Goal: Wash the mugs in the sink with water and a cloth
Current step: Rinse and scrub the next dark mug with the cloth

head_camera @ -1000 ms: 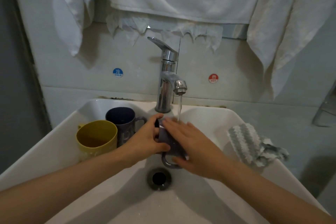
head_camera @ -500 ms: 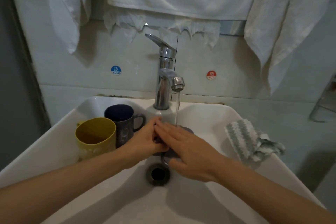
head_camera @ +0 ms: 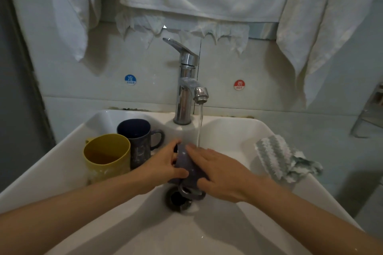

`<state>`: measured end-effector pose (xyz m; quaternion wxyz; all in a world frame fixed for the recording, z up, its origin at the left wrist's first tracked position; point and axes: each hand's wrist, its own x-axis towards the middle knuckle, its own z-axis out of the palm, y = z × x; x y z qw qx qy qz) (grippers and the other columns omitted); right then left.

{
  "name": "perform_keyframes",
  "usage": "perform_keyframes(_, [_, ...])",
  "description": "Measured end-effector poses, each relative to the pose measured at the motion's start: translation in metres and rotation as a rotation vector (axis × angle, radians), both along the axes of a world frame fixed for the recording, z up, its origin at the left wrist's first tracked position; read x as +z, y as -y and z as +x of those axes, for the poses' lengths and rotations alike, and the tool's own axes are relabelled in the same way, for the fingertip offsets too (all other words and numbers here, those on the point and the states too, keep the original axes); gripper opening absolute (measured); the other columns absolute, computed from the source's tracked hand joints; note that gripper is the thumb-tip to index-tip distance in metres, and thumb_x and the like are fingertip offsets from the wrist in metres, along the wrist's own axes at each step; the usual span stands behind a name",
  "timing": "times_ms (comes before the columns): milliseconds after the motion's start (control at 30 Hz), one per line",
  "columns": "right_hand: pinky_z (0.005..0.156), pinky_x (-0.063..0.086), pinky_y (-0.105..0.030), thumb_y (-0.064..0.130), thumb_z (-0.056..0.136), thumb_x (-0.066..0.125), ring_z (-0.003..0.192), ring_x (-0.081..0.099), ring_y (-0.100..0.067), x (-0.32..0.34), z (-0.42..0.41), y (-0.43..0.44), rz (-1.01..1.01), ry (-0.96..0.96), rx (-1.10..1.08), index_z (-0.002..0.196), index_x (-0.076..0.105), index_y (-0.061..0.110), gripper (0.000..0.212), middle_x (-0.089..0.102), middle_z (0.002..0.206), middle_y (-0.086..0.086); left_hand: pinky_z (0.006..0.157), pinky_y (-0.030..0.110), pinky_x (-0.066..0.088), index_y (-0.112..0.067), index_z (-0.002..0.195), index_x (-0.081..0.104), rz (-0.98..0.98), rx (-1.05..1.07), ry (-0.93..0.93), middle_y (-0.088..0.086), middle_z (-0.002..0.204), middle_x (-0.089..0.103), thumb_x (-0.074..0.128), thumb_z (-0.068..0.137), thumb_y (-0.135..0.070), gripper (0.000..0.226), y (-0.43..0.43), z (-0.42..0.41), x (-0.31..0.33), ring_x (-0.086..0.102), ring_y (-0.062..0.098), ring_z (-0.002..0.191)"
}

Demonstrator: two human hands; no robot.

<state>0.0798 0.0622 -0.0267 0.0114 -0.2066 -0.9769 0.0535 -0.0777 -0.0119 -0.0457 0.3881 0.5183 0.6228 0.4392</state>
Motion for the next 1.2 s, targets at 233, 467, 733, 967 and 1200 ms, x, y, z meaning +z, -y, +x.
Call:
perform_keyframes(233, [0.112,0.016,-0.023,0.033,0.091,0.044,0.142,0.017,-0.016,0.001,0.003,-0.005,0.037,0.049,-0.040,0.151,-0.003,0.019,0.078,0.006,0.159,0.000,0.081,0.029,0.055,-0.023,0.145,0.018,-0.038,0.026,0.013,0.003,0.123,0.057,0.067,0.078,0.003,0.087,-0.001,-0.001,-0.001,0.061,0.014,0.102])
perform_keyframes(467, [0.114,0.016,-0.025,0.031,0.091,0.043,0.143,0.012,-0.012,0.005,0.002,-0.004,-0.001,0.091,-0.005,0.150,-0.007,0.025,0.077,-0.003,0.159,0.007,0.078,0.026,0.054,-0.025,0.135,0.031,-0.026,0.010,0.001,-0.009,0.105,0.056,0.066,0.079,0.003,0.072,-0.002,0.000,0.003,0.060,0.009,0.097])
perform_keyframes(733, [0.115,0.018,-0.026,0.024,0.090,0.045,0.143,0.011,-0.010,0.007,0.000,0.003,-0.039,0.053,0.041,0.150,-0.006,0.026,0.078,-0.002,0.158,0.009,0.086,0.036,0.055,-0.032,0.117,0.040,-0.005,-0.047,-0.053,0.002,0.116,0.059,0.066,0.080,0.002,0.057,0.001,0.001,0.007,0.062,0.016,0.105])
perform_keyframes(967, [0.088,0.046,-0.026,0.039,0.096,0.044,0.102,0.058,-0.014,0.002,-0.002,-0.015,-0.461,-0.286,-0.202,0.126,0.052,0.028,0.033,0.061,0.121,0.002,0.085,0.037,0.056,-0.026,0.142,0.023,0.077,-0.083,-0.318,0.000,0.101,0.070,0.074,0.074,-0.005,0.088,-0.004,0.008,0.010,0.066,0.013,0.096])
perform_keyframes(1200, [0.075,0.049,-0.021,0.042,0.092,0.049,0.089,0.059,-0.014,-0.004,-0.024,-0.006,-0.345,-0.378,-0.257,0.115,0.052,0.019,0.032,0.063,0.103,0.001,0.088,0.025,0.053,-0.021,0.135,0.043,0.164,-0.025,-0.536,-0.011,0.102,0.066,0.080,0.070,-0.022,0.075,-0.011,0.010,0.009,0.061,0.003,0.096])
